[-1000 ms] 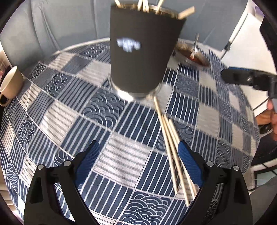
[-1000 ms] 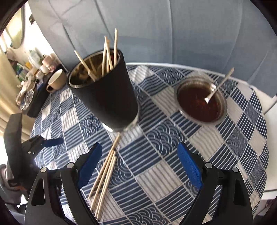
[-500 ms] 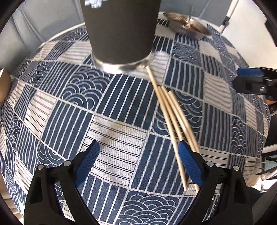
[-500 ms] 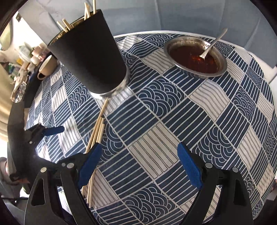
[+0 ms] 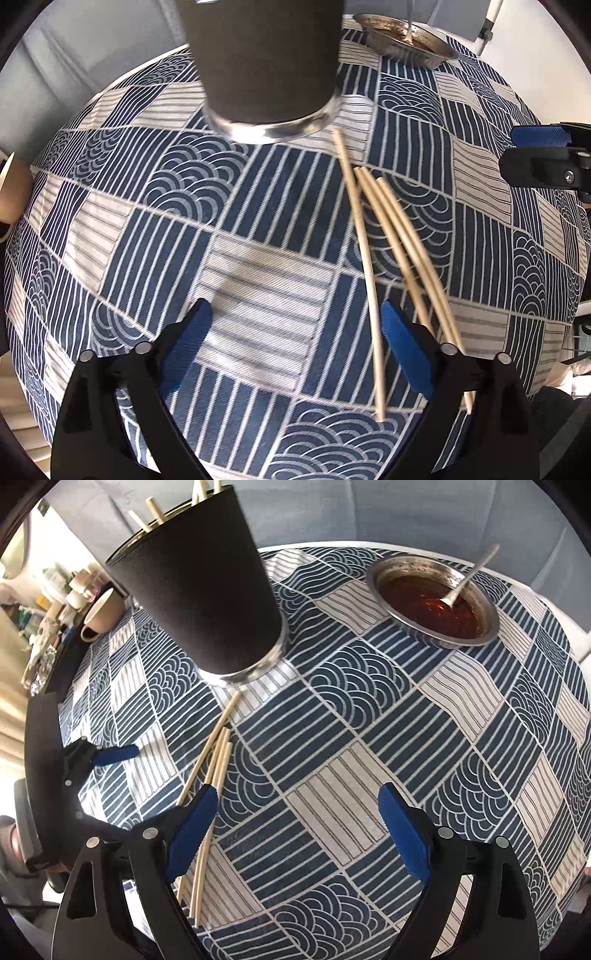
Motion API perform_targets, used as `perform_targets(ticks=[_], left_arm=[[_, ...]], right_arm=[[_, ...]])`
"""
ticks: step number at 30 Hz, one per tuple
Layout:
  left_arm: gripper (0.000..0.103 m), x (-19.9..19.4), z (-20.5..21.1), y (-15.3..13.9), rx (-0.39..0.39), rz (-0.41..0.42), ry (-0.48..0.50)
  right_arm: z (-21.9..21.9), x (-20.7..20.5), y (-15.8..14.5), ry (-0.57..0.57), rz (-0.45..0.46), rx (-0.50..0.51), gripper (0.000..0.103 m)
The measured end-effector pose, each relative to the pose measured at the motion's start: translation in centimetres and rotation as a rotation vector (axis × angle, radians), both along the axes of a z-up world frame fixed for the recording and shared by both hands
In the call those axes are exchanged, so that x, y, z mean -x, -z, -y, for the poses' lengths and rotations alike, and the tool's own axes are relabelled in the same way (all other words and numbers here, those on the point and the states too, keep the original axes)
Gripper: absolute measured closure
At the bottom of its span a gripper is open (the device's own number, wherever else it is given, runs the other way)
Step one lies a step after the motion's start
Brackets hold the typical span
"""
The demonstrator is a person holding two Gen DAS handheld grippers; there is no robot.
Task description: Organize utensils
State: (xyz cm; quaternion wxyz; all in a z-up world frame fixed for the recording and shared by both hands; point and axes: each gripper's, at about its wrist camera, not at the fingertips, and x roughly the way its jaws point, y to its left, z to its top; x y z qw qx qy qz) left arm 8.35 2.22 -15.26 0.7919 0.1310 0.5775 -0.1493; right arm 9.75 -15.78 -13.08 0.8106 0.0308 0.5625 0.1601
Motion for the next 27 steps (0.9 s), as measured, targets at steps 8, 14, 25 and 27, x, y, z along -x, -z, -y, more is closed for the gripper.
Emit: perform_targets(ticks=[8, 14, 25, 27], left_arm=[[0.035, -0.2, -2.8, -0.6, -0.007, -0.029, -0.067], [0.035, 0.2, -4.5, -0.7, -0.012, -0.037, -0.088], [0.034, 0.8, -4.8, -0.8, -0.015, -0.028, -0.068], [0.03, 0.5, -4.8, -0.5, -0.016, -0.032, -0.074]], right_arm=[[-3.5, -0.3, 2.2, -0.047, -0.122, 0.026, 0.045], [-5.4, -0.4, 2.9, -0.06, -0.121, 0.067, 0.048], [-7.7, -0.8, 4.1, -0.019, -0.106, 0.163, 0.05], [-8.5, -0.6, 4.3, -0.037, -0.107, 0.194, 0.047]])
